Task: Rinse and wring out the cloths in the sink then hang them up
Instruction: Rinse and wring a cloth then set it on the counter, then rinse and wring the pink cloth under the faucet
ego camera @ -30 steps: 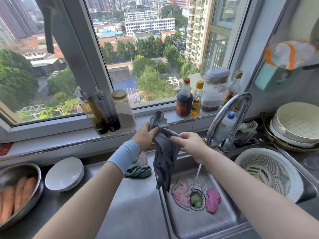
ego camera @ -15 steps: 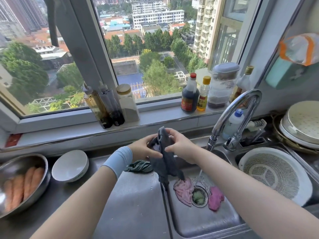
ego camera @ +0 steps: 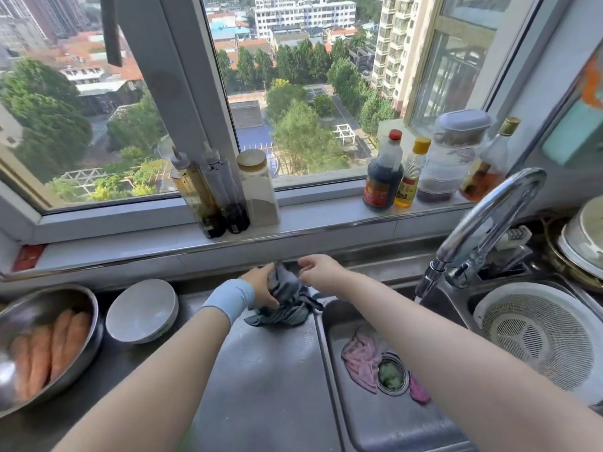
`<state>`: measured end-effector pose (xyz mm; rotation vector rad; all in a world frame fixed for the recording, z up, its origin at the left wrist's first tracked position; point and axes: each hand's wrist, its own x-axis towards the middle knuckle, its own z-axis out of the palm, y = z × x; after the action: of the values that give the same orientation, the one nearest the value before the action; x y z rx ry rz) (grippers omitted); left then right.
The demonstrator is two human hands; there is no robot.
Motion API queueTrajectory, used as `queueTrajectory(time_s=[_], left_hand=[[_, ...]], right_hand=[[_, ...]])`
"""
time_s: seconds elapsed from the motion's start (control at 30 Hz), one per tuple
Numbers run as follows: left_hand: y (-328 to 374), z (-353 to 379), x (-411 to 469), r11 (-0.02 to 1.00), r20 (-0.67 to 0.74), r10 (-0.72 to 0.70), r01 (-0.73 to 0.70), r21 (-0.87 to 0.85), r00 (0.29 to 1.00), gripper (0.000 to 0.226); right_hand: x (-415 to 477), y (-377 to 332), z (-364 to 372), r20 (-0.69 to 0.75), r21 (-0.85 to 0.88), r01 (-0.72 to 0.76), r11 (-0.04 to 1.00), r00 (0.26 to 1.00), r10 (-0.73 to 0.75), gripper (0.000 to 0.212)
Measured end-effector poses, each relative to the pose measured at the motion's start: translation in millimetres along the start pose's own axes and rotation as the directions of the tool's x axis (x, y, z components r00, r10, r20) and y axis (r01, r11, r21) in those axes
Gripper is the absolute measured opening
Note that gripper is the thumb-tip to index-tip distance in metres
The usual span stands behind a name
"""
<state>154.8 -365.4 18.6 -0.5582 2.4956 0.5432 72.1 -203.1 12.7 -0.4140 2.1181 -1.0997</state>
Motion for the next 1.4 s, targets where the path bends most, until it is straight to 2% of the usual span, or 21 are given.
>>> queueTrajectory(time_s=[0.07,0.13,0.2,0.3,0.47,0.57,0.7,0.8,0.9,0.97,1.03,1.1,1.17,1.2,1.27,1.33,1.4], left_hand=[[5,11,5,0.999,-0.087,0.017,-0.014,0.039,0.996,0.088],[18,21,7,0.994,-0.246,0.093,-0.073,0.087,0.965,0.069],[38,33,8,0.978,-0.309,0.194,-0.208,-0.014,0.931,0.047],[74,59,12,0.94,-0.166,0.261,-0.29,-0.182,0.951,0.036],[125,123,32,0.958,0.117,0.266,-0.248,-0.144,0.957,0.033],[145,162,43,0.977,0.206,0.195,-0.171,-0.129,0.959,0.031],[169,213,60,0.989,0.303,0.122,-0.09,-0.115,0.945,0.02],[189,254,74,0.991,0.364,0.076,-0.03,-0.132,0.928,0.03],[205,288,85,0.984,0.391,0.053,0.017,-0.175,0.919,0.02],[212,309,92,0.985,0.41,0.052,0.02,-0.169,0.911,0.032],[216,325,98,0.983,0.412,0.038,0.04,-0.18,0.91,0.041],[217,338,100,0.971,0.403,0.02,0.078,-0.227,0.915,0.041],[214,346,101,0.956,0.397,0.011,0.107,-0.274,0.918,0.041],[212,347,101,0.951,0.401,0.006,0.119,-0.285,0.916,0.044],[209,346,100,0.942,0.406,0.02,0.119,-0.315,0.913,0.055],[206,340,97,0.922,0.39,0.07,0.09,-0.377,0.918,0.065],[205,331,91,0.893,0.359,0.123,0.054,-0.446,0.925,0.072]], right_hand=[[0,19,3,-0.013,-0.021,-0.036,0.999,0.999,0.036,0.044],[-6,36,-2,-0.001,-0.045,-0.076,0.996,0.997,0.076,0.032],[-18,59,-13,0.057,-0.038,-0.169,0.985,0.984,0.171,0.029],[-40,104,-37,0.114,-0.057,-0.287,0.956,0.95,0.292,0.03],[-71,193,-77,-0.004,-0.146,-0.454,0.879,0.889,0.459,0.03],[-81,239,-96,-0.071,-0.164,-0.482,0.861,0.876,0.477,0.032],[-83,291,-112,-0.08,-0.306,-0.438,0.845,0.897,0.436,0.029],[-71,327,-117,0.014,-0.428,-0.334,0.84,0.927,0.376,0.039],[-55,354,-114,0.137,-0.606,-0.201,0.77,0.927,0.35,0.061],[-47,369,-110,0.21,-0.649,-0.145,0.747,0.909,0.359,0.076],[-41,385,-104,0.246,-0.678,-0.105,0.727,0.9,0.36,0.081],[-39,397,-97,0.209,-0.697,-0.137,0.704,0.9,0.383,0.073],[-38,405,-96,0.149,-0.716,-0.196,0.67,0.895,0.421,0.051],[-39,407,-98,0.14,-0.726,-0.211,0.654,0.886,0.442,0.04],[-43,407,-102,0.155,-0.72,-0.196,0.665,0.889,0.43,0.033],[-46,402,-106,0.152,-0.635,-0.182,0.751,0.923,0.353,0.026],[-47,390,-108,0.148,-0.368,-0.264,0.892,0.93,0.336,0.03]])
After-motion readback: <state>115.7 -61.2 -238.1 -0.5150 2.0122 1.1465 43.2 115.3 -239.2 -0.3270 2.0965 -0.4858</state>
